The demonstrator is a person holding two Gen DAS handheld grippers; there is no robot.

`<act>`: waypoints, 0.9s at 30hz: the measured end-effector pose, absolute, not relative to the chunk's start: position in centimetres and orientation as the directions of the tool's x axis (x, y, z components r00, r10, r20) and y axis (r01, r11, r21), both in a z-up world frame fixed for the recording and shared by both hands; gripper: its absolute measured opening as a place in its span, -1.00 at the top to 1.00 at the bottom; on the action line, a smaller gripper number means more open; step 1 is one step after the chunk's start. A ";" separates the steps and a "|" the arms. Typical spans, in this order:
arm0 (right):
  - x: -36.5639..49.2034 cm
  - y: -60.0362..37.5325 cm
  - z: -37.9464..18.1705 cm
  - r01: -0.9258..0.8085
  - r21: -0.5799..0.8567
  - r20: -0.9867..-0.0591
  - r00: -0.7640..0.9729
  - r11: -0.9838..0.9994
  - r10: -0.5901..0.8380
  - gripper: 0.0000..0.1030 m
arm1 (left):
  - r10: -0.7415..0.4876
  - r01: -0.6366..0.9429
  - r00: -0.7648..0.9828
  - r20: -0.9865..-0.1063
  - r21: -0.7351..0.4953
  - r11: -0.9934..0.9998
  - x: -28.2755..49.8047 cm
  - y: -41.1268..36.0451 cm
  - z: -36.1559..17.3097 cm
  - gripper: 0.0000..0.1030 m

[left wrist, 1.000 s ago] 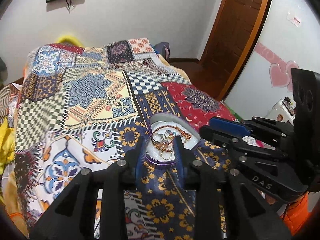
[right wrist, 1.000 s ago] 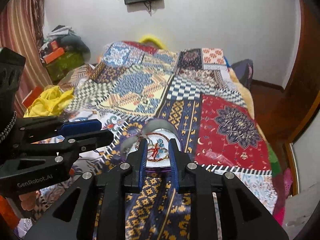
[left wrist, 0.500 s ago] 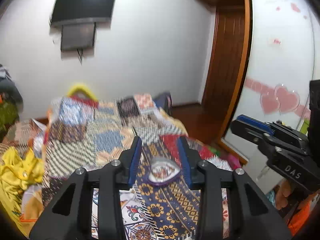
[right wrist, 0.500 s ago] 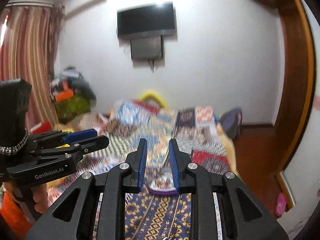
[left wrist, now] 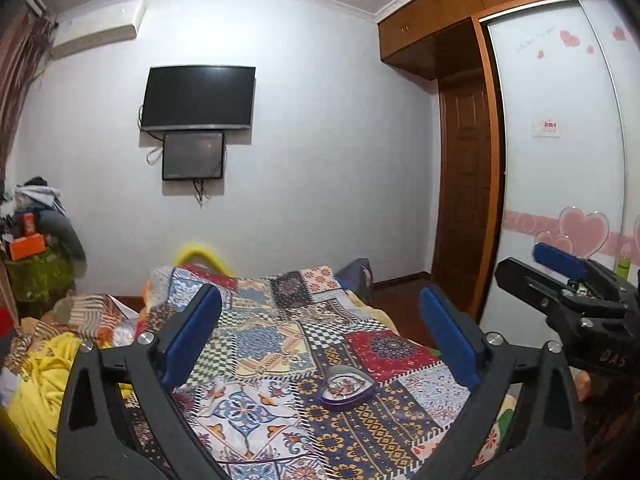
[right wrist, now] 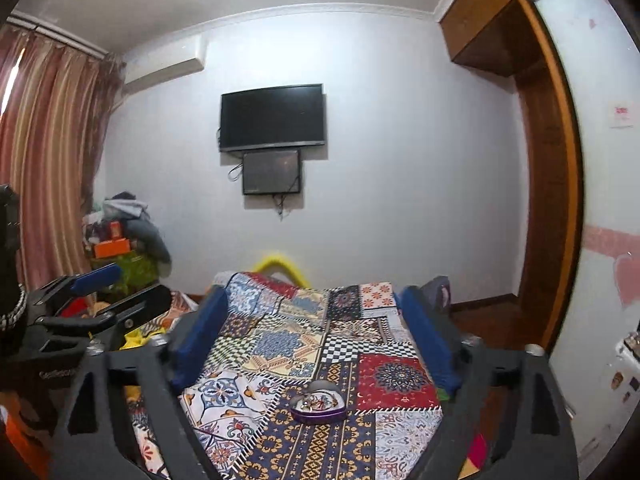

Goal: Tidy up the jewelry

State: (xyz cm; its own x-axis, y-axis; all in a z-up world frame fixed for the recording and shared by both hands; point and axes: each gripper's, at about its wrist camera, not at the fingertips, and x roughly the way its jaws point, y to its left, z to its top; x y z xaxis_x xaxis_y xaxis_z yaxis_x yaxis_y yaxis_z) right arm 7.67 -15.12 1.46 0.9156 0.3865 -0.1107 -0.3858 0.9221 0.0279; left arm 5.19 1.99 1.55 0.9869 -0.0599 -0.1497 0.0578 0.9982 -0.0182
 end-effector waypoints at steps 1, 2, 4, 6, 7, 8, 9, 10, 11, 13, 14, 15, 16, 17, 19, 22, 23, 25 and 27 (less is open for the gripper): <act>7.6 -15.2 1.4 -0.377 0.032 -0.107 0.919 0.926 0.378 -0.87 | -0.057 0.056 0.987 -0.147 -0.012 0.998 5.1 1.9 1.5 -0.95; 7.5 -15.2 1.4 -0.369 0.033 -0.104 0.923 0.929 0.370 -0.90 | -0.057 0.057 0.987 -0.148 -0.009 0.998 4.8 1.7 1.4 -0.95; 7.2 -15.2 1.4 -0.358 0.028 -0.099 0.928 0.933 0.359 -0.90 | -0.059 0.059 0.986 -0.153 -0.006 0.998 4.9 1.5 1.2 -0.95; 6.8 -15.3 1.2 -0.351 0.020 -0.101 0.931 0.936 0.351 -0.90 | -0.055 0.056 0.987 -0.153 0.000 0.998 4.6 1.2 1.2 -0.95; 6.6 -15.5 1.2 -0.350 0.017 -0.103 0.931 0.937 0.350 -0.90 | -0.053 0.054 0.987 -0.152 0.002 0.999 4.6 1.0 1.1 -0.95; 6.5 -15.5 1.2 -0.349 0.015 -0.104 0.932 0.937 0.349 -0.90 | -0.053 0.054 0.987 -0.151 0.004 0.999 4.5 0.9 1.1 -0.95; 6.4 -15.6 1.1 -0.348 0.014 -0.105 0.932 0.937 0.347 -0.90 | -0.055 0.056 0.987 -0.152 0.003 0.998 4.5 0.9 1.1 -0.95; 6.4 -15.6 1.0 -0.347 0.015 -0.108 0.932 0.938 0.347 -0.90 | -0.056 0.057 0.987 -0.153 0.002 0.998 4.5 0.8 1.1 -0.95; 6.3 -15.7 1.0 -0.347 0.018 -0.110 0.931 0.938 0.347 -0.90 | -0.057 0.058 0.986 -0.154 0.002 0.998 4.4 0.8 1.1 -0.96; 6.1 -16.0 1.0 -0.347 0.022 -0.112 0.931 0.938 0.348 -0.90 | -0.056 0.057 0.986 -0.156 0.001 0.998 4.3 0.8 1.1 -0.96; 6.1 -16.0 1.0 -0.347 0.023 -0.114 0.931 0.937 0.348 -0.91 | -0.057 0.058 0.986 -0.157 0.000 0.998 4.4 0.9 1.1 -0.96; 6.1 -16.0 1.0 -0.347 0.022 -0.115 0.931 0.938 0.347 -0.91 | -0.057 0.058 0.986 -0.158 0.000 0.998 4.4 0.9 1.1 -0.96; 6.0 -16.1 0.9 -0.346 0.022 -0.115 0.931 0.938 0.346 -0.90 | -0.056 0.057 0.986 -0.159 0.000 0.998 4.5 0.9 1.1 -0.96; 6.0 -16.1 1.0 -0.344 0.021 -0.115 0.932 0.939 0.344 -0.91 | -0.056 0.057 0.986 -0.159 0.000 0.998 4.4 0.9 1.1 -0.96; 5.9 -16.2 0.9 -0.345 0.017 -0.117 0.932 0.939 0.344 -0.90 | -0.057 0.057 0.986 -0.158 -0.002 0.998 4.4 0.9 1.2 -0.96; 5.8 -16.1 1.0 -0.343 0.011 -0.118 0.932 0.939 0.342 -0.91 | -0.059 0.059 0.986 -0.156 -0.005 0.998 4.4 1.0 1.3 -0.96; 5.7 -16.1 1.0 -0.344 0.011 -0.119 0.932 0.939 0.343 -0.91 | -0.059 0.059 0.986 -0.156 -0.005 0.998 4.4 0.9 1.3 -0.96; 5.8 -16.0 1.0 -0.344 0.009 -0.119 0.932 0.939 0.343 -0.91 | -0.059 0.059 0.986 -0.156 -0.007 0.998 4.5 1.0 1.2 -0.96; 5.8 -15.9 1.1 -0.341 0.006 -0.119 0.933 0.940 0.339 -0.91 | -0.061 0.060 0.986 -0.158 -0.010 0.998 4.5 1.0 1.2 -0.96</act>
